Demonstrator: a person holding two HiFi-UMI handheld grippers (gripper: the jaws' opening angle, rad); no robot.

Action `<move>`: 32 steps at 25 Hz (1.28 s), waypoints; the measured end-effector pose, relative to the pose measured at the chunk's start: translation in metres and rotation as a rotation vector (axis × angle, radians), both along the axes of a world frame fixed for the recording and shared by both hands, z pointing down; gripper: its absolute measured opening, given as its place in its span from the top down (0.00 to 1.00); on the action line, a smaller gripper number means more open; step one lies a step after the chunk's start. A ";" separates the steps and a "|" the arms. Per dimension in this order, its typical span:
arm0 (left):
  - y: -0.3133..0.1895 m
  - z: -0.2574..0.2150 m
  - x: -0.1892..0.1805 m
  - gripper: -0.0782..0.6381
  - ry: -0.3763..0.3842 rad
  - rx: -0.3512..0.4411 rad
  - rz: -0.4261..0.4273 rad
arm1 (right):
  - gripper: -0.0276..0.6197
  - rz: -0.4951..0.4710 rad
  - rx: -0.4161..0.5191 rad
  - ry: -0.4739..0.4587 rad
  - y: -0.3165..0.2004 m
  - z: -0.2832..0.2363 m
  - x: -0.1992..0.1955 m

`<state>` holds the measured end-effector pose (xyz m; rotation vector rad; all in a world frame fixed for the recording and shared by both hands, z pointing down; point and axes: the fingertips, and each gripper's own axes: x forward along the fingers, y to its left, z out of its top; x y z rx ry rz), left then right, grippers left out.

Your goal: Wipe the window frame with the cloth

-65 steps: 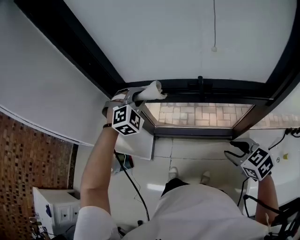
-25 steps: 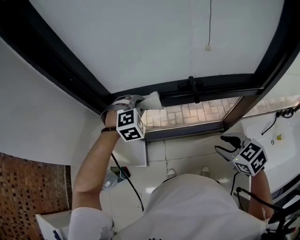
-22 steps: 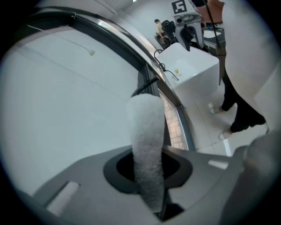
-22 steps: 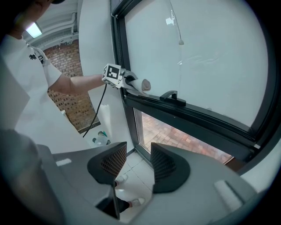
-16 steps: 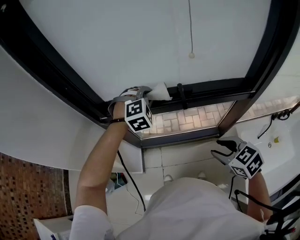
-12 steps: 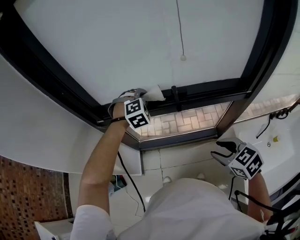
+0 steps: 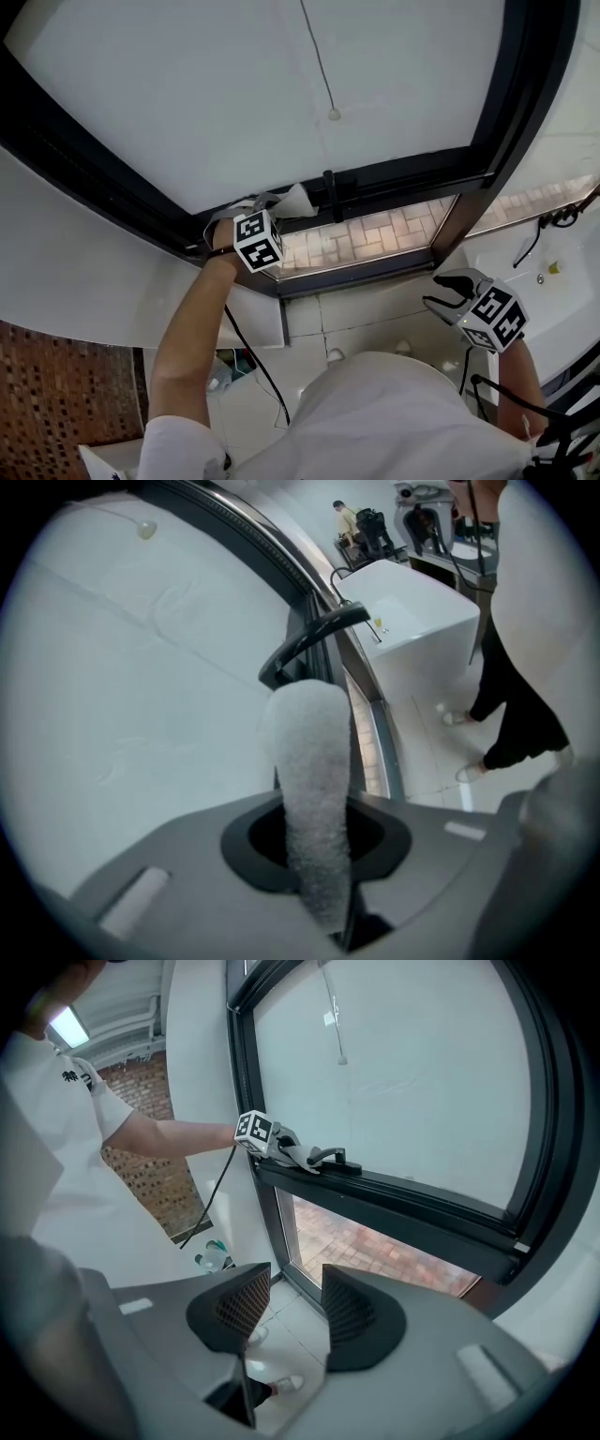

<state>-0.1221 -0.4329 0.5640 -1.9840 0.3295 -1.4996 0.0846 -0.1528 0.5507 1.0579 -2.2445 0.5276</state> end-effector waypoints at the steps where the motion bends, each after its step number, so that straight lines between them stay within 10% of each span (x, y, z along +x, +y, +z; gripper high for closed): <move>1: 0.005 -0.004 0.000 0.77 -0.002 -0.002 0.001 | 0.69 -0.003 0.003 -0.003 0.000 -0.001 0.001; 17: 0.061 -0.118 0.101 0.77 0.040 0.106 0.115 | 0.69 -0.041 0.030 -0.008 0.004 0.001 0.037; 32: 0.070 -0.105 0.269 0.77 0.101 0.098 0.172 | 0.69 0.044 0.007 -0.009 0.046 0.010 0.103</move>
